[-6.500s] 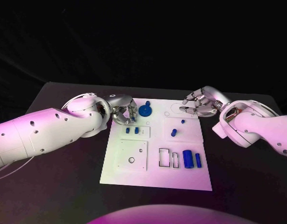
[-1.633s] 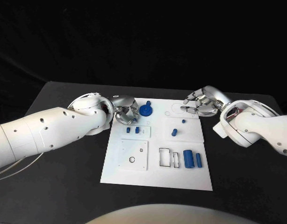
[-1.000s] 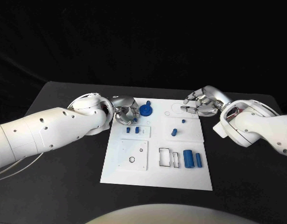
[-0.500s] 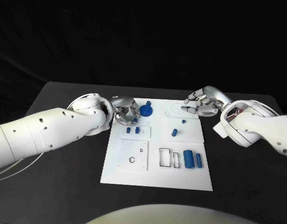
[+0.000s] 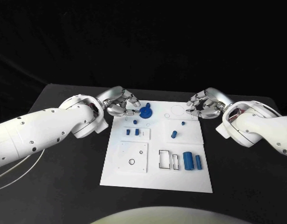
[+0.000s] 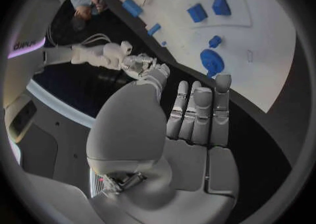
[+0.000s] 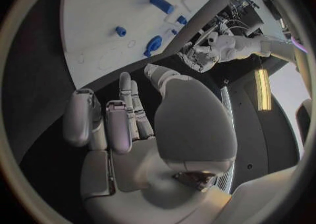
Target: Assemble the parts on the task board
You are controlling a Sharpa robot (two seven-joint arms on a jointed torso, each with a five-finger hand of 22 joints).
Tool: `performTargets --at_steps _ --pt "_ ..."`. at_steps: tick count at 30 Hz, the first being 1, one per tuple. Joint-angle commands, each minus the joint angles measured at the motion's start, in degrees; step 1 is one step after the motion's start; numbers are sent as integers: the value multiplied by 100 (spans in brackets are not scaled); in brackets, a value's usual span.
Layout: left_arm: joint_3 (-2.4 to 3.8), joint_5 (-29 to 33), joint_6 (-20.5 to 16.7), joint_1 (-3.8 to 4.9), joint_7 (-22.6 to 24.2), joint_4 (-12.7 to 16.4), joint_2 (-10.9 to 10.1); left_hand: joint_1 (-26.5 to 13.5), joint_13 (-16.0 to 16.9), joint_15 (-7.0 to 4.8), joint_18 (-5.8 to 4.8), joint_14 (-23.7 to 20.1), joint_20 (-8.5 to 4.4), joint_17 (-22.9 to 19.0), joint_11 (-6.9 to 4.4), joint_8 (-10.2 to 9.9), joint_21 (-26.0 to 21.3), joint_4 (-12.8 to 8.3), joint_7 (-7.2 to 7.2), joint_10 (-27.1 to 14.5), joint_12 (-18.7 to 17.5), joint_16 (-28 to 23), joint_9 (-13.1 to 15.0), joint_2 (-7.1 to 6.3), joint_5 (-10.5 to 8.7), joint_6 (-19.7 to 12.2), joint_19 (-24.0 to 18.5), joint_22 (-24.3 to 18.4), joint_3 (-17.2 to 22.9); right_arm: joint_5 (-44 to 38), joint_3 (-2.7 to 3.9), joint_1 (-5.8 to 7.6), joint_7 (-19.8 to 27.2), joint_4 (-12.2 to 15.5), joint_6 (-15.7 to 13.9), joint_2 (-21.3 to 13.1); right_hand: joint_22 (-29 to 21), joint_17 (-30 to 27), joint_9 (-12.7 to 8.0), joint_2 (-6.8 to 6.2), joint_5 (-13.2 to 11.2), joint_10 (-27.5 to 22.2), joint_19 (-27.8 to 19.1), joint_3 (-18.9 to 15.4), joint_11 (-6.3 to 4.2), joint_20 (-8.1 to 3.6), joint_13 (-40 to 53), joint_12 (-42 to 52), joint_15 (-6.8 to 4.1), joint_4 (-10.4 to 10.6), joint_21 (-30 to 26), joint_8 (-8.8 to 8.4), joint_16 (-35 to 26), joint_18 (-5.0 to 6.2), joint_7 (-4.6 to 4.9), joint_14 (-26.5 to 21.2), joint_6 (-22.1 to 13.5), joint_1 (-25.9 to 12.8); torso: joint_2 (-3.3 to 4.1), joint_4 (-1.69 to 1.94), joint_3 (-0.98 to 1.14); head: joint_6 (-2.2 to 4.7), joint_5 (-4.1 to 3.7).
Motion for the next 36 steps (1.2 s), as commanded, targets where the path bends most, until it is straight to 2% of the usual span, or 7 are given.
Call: performTargets --at_steps 1,3,6,14,28,33,36 --pt "23 2489 -358 3 538 95 -138 118 51 -83 133 -161 -50 -307 -92 61 -233 61 122 253 170 -153 2 73 23 106 -113 120 138 -804 0 -4 8 -38 437 9 811 54 -76 -1 -45 4 -21 122 64 77 -258 -285 80 -182 -63 -72 -24 61 16 174 48 127 -1 6 -2 21 -5" --pt "31 3026 -343 3 582 115 -232 144 104 -159 156 -232 -116 -532 -169 102 -473 101 77 544 328 -261 8 54 43 156 -217 59 328 -1147 0 -4 -16 -64 553 21 821 37 -125 -7 -91 -11 -22 197 87 94 -406 -449 99 -279 -67 -87 -29 61 26 167 97 161 3 4 -4 32 -11" --pt "38 3636 -189 2 675 150 -355 224 191 -303 169 -171 -241 -680 -346 398 -661 5 -83 1024 586 -410 192 -11 324 496 -333 -19 706 -1702 0 -4 -76 -89 725 52 825 9 -205 -11 -193 -8 -37 276 110 117 -604 -654 125 -415 -98 -113 -39 68 29 151 164 184 7 5 -11 68 -30" --pt "39 4417 28 -6 950 364 -571 44 181 -306 151 -358 -270 -911 -361 423 -969 -60 -65 1137 567 -846 333 -170 235 367 -489 -219 981 -2815 -3 -62 -289 -68 1066 172 999 161 -368 -15 -469 61 182 361 99 113 -892 -925 115 -649 339 -189 90 -21 -16 214 216 189 11 6 -21 77 -248" --pt "38 4734 66 -20 1016 560 -740 -109 222 -282 143 -528 -252 -1124 -353 500 -1340 -245 -67 1163 537 -1357 496 -208 283 346 -585 -489 1204 -3655 -10 -231 -522 -78 1217 437 1114 226 -481 12 -445 200 338 369 121 90 -1072 -1078 144 -714 637 -219 162 -80 23 294 287 93 26 -3 -7 57 -256" --pt "38 4764 67 -20 991 595 -770 -107 226 -285 146 -500 -251 -1121 -355 496 -1344 -263 -62 1170 540 -1352 501 -203 288 331 -568 -497 1218 -3720 -10 -259 -546 -103 1231 514 1113 208 -496 29 -428 220 333 404 121 89 -1097 -1098 142 -725 623 -217 153 -77 22 292 311 98 28 15 -12 39 -266" --pt "38 4772 66 -20 985 608 -776 -107 227 -284 146 -502 -250 -1122 -355 496 -1347 -266 -62 1170 541 -1355 502 -205 288 329 -569 -498 1219 -3735 -10 -284 -558 -130 1230 557 1133 198 -541 80 -540 363 350 628 111 79 -1183 -1152 127 -777 653 -193 152 -82 11 296 424 129 25 13 -10 30 -238"
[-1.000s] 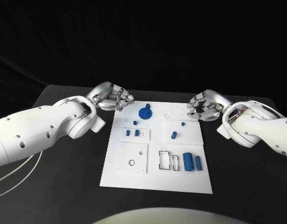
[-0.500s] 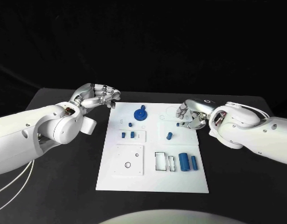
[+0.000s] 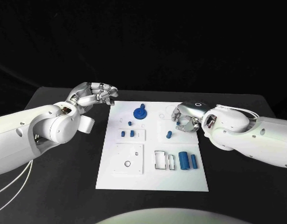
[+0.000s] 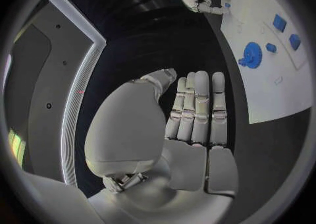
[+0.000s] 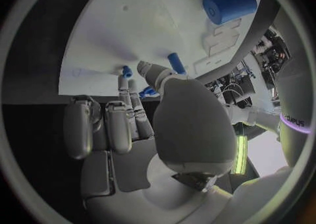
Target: Assemble the parts on the task board
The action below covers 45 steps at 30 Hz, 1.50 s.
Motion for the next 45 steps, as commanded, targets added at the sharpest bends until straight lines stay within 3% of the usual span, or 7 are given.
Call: performTargets --at_steps 1,4,10,20,29,38,45 --pt "6 140 96 2 91 32 -1 -41 10 5 57 -7 -10 -3 -2 28 -29 6 -10 -19 -25 -16 10 -5 6 -50 -19 -9 34 -273 -3 -30 -110 -27 130 38 1142 191 -30 83 -122 156 87 219 -27 -17 -64 -43 25 -35 66 20 23 -89 -23 305 121 8 -5 0 5 -17 32" --pt "6 143 94 2 77 41 -8 -38 11 9 55 -17 -7 -4 1 27 -40 -6 -7 -29 -28 -25 14 0 7 -58 -24 -15 46 -283 -3 -56 -135 -50 144 67 1211 184 -17 106 -126 435 182 431 -109 -57 -77 -26 -40 -98 270 107 24 -131 -94 307 304 -20 -7 -1 5 -28 37" --pt "6 145 90 2 41 44 -20 -33 13 11 55 -22 -5 -5 4 22 -48 -20 -2 -37 -30 -31 16 3 6 -73 -26 -20 58 -391 -3 -77 -220 -69 175 84 1230 196 8 138 -130 572 207 571 -154 -97 -78 -50 -77 -175 326 162 34 -142 -132 314 402 -17 -10 -6 11 -38 37" --pt "5 124 83 2 -3 40 -34 -32 14 14 54 -27 -3 -5 10 14 -57 -34 7 -48 -34 -36 17 1 2 -94 -28 -25 68 -749 -3 -101 -391 -52 95 63 1212 196 -11 -18 -148 436 175 639 -92 -86 -130 -225 -37 -282 259 115 40 -132 -85 316 313 -140 -11 -7 14 -45 17" --pt "5 95 75 2 -47 17 -44 -36 15 18 53 -33 -1 -5 15 10 -63 -42 12 -58 -38 -40 19 -4 -3 -104 -31 -28 71 -824 -3 -112 -432 4 110 1 1214 214 -14 -36 -147 392 177 626 -78 -67 -141 -262 -29 -314 268 111 51 -135 -77 318 306 -194 -11 -10 12 -50 20" --pt "4 89 56 2 -74 -9 -51 -46 16 25 51 -41 4 -4 24 3 -75 -52 22 -76 -43 -46 22 -9 -9 -127 -35 -34 77 -713 -3 -118 -412 38 109 -31 1247 242 -7 2 -106 436 229 657 -94 -53 -134 -255 -42 -342 383 134 71 -158 -93 324 349 -216 -9 -12 13 -54 4" --pt "4 86 51 2 -81 -18 -47 -50 16 27 51 -42 5 -4 26 0 -77 -53 25 -80 -45 -47 22 -9 -10 -133 -36 -35 79 -566 -3 -125 -379 41 77 -4 1297 241 45 139 -123 658 312 748 -170 -81 -89 -198 -100 -337 562 239 80 -192 -167 325 525 -280 -11 -4 11 -60 -8"
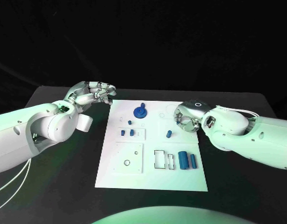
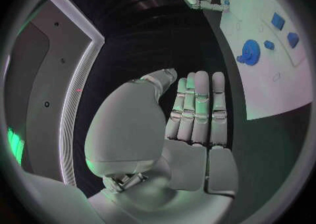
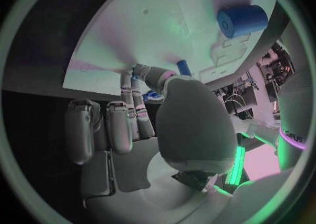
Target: Assemble the parts on the task board
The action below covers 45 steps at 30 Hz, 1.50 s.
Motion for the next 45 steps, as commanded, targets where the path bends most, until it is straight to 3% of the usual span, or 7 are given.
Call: performTargets --at_steps 1,12,17,20,25,38,45 --pt "5 -3 49 2 4 4 8 -51 8 7 51 -23 4 -6 -14 0 -34 -6 5 -39 -24 -25 6 -9 -9 -31 -37 -6 33 113 -19 -32 -48 -16 102 14 1302 241 23 73 -31 85 297 45 -16 -23 18 31 -63 12 40 48 31 -103 -24 326 65 -22 -1 8 -1 -8 -8" --pt "5 -6 59 2 -3 2 13 -46 10 9 51 -21 7 -4 -12 -3 -39 -17 8 -47 -25 -24 8 -2 -8 -42 -36 -9 45 236 -19 -91 -125 -85 102 94 1327 233 46 98 -72 137 337 45 -40 -44 31 20 -88 21 129 76 31 -122 -49 325 98 -67 -3 5 -1 -23 -1" --pt "5 -8 68 2 -9 0 13 -33 13 9 52 -21 8 -2 -13 -2 -43 -37 9 -51 -24 -23 13 3 -7 -47 -35 -10 58 218 -19 -106 -204 -83 -76 91 1338 244 96 174 26 235 354 84 -80 -78 58 20 -126 -40 168 136 42 -130 -80 330 167 -16 -4 4 -3 -21 -6" --pt "5 -16 73 2 -12 -1 14 -31 14 9 52 -21 8 -1 -13 -2 -44 -40 9 -52 -23 -23 14 3 -7 -47 -35 -10 60 213 -18 -112 -231 -56 -174 74 1340 237 124 172 218 244 357 84 -79 -91 68 -11 -129 -81 175 148 41 -132 -73 329 155 -23 -3 3 -2 -17 -5" --pt "4 -26 81 2 -15 -12 18 -31 14 9 52 -21 8 -1 -13 -2 -44 -40 9 -52 -23 -23 14 3 -7 -47 -35 -10 60 233 -14 -118 -275 9 -335 21 1346 240 149 194 295 280 367 85 -90 -95 81 -13 -135 -106 199 173 43 -137 -79 329 178 -16 -8 4 0 -12 -8" --pt "2 -31 68 2 -23 -110 13 -17 22 11 54 -21 11 3 -5 -19 -52 -88 29 -69 -23 -24 18 -9 3 -96 -28 -12 83 405 10 -115 -354 158 -775 -61 1367 238 182 255 315 321 397 106 -104 -107 97 -16 -149 -155 270 200 44 -152 -80 329 195 31 -9 5 -7 5 -4" --pt "2 -31 42 2 -27 -137 12 -21 23 14 54 -21 12 4 1 -27 -53 -99 37 -80 -26 -25 18 -15 3 -118 -26 -12 86 510 45 -93 -360 397 -949 -209 1371 238 185 250 311 319 403 102 -101 -108 97 -20 -149 -160 284 201 45 -155 -78 329 192 28 -12 5 -12 5 2"
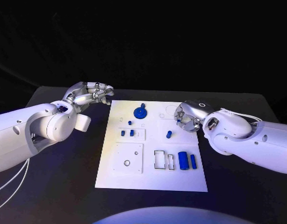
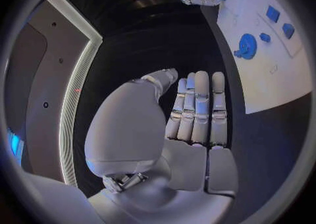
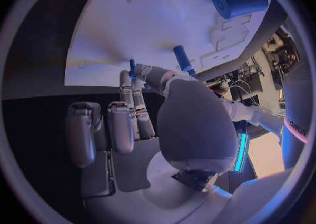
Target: Assemble the parts on the task board
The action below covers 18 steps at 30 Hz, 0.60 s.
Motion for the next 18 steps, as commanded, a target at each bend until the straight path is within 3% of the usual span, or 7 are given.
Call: performTargets --at_steps 1,5,11,18 --pt "5 -22 37 2 17 0 12 -25 7 18 53 -21 14 5 9 -33 -33 -38 16 -54 -31 -26 9 -20 5 -72 -23 -8 19 108 14 11 -53 154 -256 -74 1369 236 1 30 25 50 384 -5 -11 -47 -6 11 -45 -46 25 39 21 -103 19 309 33 -6 -1 2 -7 0 10" --pt "4 -22 36 2 22 2 18 -30 9 21 52 -21 16 6 14 -36 -35 -44 24 -63 -33 -26 10 -20 5 -93 -21 -8 22 209 28 15 -31 383 -391 -172 1374 244 2 25 27 48 393 -7 -10 -48 -5 8 -45 -48 45 38 26 -107 20 310 29 -10 -3 16 -16 1 47" --pt "4 -22 39 2 30 -12 55 -39 11 25 51 -21 18 7 19 -36 -37 -47 30 -70 -33 -27 11 -19 5 -110 -21 -8 24 453 41 17 87 880 -565 -243 1382 250 6 14 26 30 404 -18 0 -47 -5 -12 -39 -46 72 29 30 -113 26 312 4 -34 -13 20 -13 -3 150" --pt "4 -22 45 2 39 -9 111 -43 12 27 51 -22 19 7 21 -37 -38 -48 33 -73 -33 -27 12 -19 5 -118 -20 -8 24 553 44 9 207 1221 -634 -39 1379 245 7 16 25 25 400 -17 1 -46 -5 -17 -38 -47 61 27 28 -111 27 312 -2 -36 -26 40 -31 -11 267"
